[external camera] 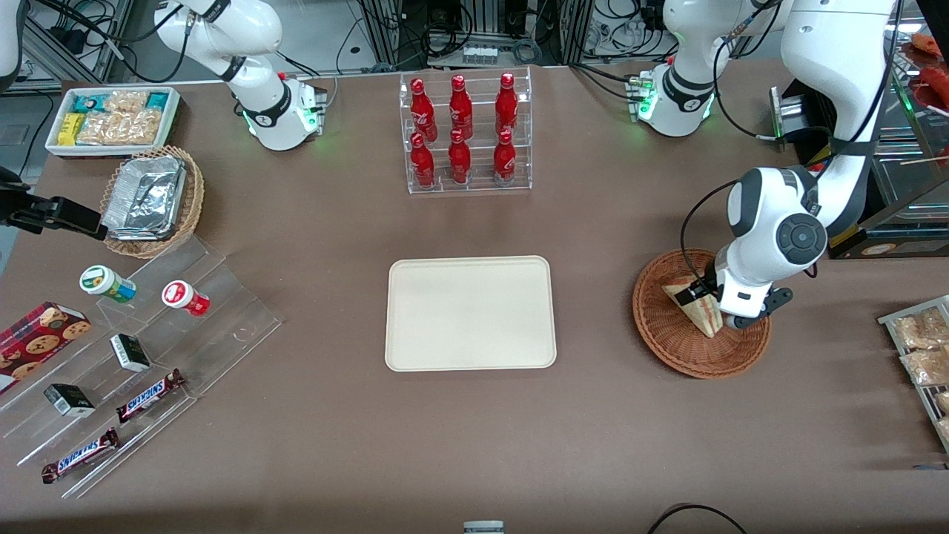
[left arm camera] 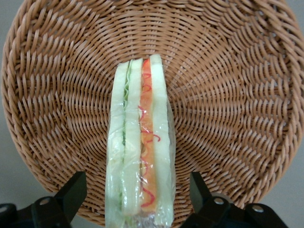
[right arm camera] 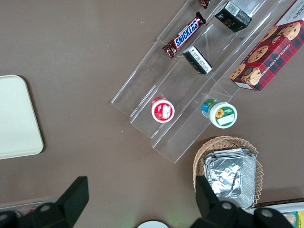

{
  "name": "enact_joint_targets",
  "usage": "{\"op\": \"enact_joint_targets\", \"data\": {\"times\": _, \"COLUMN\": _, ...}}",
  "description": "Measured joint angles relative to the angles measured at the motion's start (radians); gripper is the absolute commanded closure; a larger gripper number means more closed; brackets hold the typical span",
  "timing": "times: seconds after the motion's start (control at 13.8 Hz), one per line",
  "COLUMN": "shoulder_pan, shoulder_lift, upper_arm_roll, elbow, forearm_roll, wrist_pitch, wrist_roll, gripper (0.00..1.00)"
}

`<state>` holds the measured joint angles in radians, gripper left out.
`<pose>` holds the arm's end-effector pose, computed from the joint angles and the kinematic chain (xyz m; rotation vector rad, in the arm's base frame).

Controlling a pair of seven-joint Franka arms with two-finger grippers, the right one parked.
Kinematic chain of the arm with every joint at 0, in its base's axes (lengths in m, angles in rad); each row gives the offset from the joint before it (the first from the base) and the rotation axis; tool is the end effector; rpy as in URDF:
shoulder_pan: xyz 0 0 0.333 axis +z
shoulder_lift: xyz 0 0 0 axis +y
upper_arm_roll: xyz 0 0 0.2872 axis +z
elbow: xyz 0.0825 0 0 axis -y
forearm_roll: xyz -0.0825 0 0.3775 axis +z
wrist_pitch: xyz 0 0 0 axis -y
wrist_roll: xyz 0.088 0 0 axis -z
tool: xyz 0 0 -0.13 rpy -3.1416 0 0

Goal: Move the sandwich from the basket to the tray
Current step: 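Close the left gripper on the sandwich and lift it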

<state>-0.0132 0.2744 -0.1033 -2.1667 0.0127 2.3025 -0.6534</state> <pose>0.5293 -0.0628 0.2115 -2.9929 -0.8117 0.2085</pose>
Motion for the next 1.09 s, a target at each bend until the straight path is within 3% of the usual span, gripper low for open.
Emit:
{"op": "enact_joint_targets", "data": {"times": 0.22, "shoulder_pan": 0.0, "shoulder_lift": 0.009, "upper_arm_roll": 0.0, "elbow": -0.002, "forearm_roll": 0.0, "wrist_pitch": 0.0, "wrist_roll": -0.051, "gripper": 0.92}}
{"op": "enact_joint_targets", "data": {"times": 0.29, "shoulder_pan": 0.0, "shoulder_lift": 0.01, "upper_arm_roll": 0.0, "elbow": -0.002, "forearm_roll": 0.0, "wrist_pitch": 0.0, "wrist_roll": -0.056, "gripper": 0.99}}
{"op": "enact_joint_targets", "data": {"times": 0.73, "shoulder_pan": 0.001, "shoulder_lift": 0.009, "upper_arm_roll": 0.0, "elbow": 0.01, "forearm_roll": 0.0, "wrist_pitch": -0.008, "wrist_roll": -0.061, "gripper": 1.0}}
{"op": "enact_joint_targets", "data": {"times": 1.09, "shoulder_pan": -0.033, "shoulder_lift": 0.002, "upper_arm_roll": -0.004, "elbow": 0.203, "forearm_roll": 0.04, "wrist_pitch": -0.234, "wrist_roll": -0.056, "gripper": 1.0}}
